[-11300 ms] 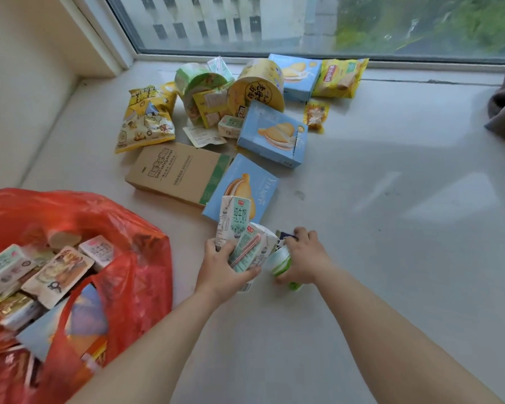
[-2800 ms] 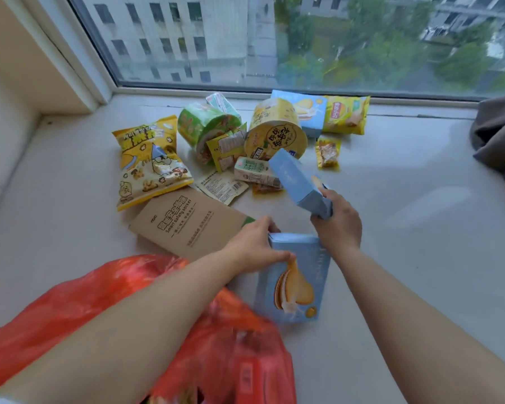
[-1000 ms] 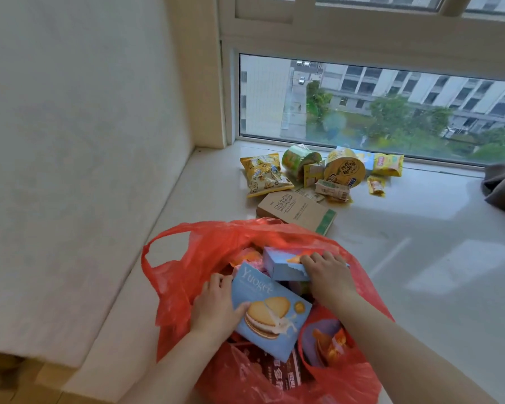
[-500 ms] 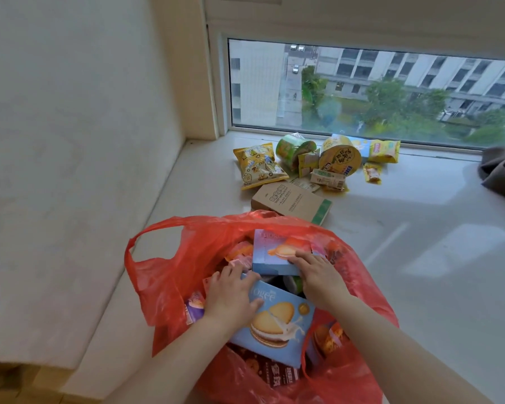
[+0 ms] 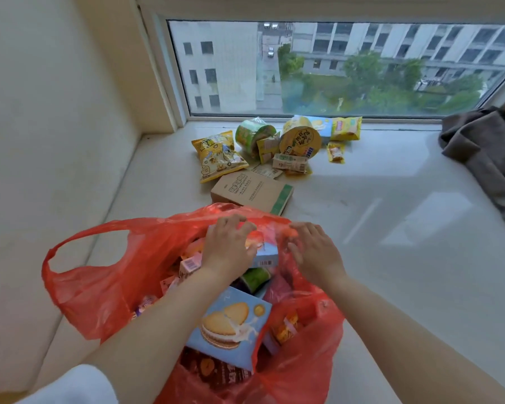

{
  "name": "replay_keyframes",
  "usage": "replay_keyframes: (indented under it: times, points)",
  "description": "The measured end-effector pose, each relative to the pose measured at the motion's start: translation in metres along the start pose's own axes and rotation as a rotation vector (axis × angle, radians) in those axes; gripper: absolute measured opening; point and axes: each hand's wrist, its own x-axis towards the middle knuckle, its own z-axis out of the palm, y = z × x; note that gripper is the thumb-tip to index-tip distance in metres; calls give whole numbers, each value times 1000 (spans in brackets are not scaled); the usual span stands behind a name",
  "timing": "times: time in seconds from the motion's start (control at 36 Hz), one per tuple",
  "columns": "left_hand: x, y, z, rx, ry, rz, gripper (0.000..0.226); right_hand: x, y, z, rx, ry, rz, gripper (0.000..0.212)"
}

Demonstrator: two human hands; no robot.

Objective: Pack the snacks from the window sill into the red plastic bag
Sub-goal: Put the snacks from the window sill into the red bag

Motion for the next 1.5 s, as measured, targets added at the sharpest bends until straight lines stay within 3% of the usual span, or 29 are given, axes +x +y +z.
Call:
replay_keyframes:
  times: [0.28, 0.47, 0.67, 0.92, 1.03, 1.14, 1.33, 1.42, 1.5]
  points:
    - [88, 92, 12, -37, -63, -178, 43, 38, 113, -55, -119, -159, 33, 45]
    - [148, 112, 28, 3, -144, -287, 45, 92, 166, -61, -147, -294, 69, 42]
    - [217, 89, 45, 83, -222, -323, 45, 155, 185, -37, -139, -359, 75, 41]
    - [299, 50, 91, 157, -300, -306, 51, 235, 206, 16, 2, -355, 240, 42]
    - [334, 27, 115, 169, -399, -319, 52, 259, 208, 42, 52, -243, 134, 37]
    - [364, 5, 138, 110, -455, -389, 53, 280, 207, 72, -55, -215, -51, 40]
    - [392, -18, 167, 88, -381, -445, 80, 322, 204, 104, -192, -180, -146, 57]
    - [394, -19, 172, 181, -322, -422, 75, 332, 200, 112, -270, -211, -96, 59]
    - [394, -17, 174, 251, -306, -360, 64, 339, 198, 118, -287, -190, -35, 45]
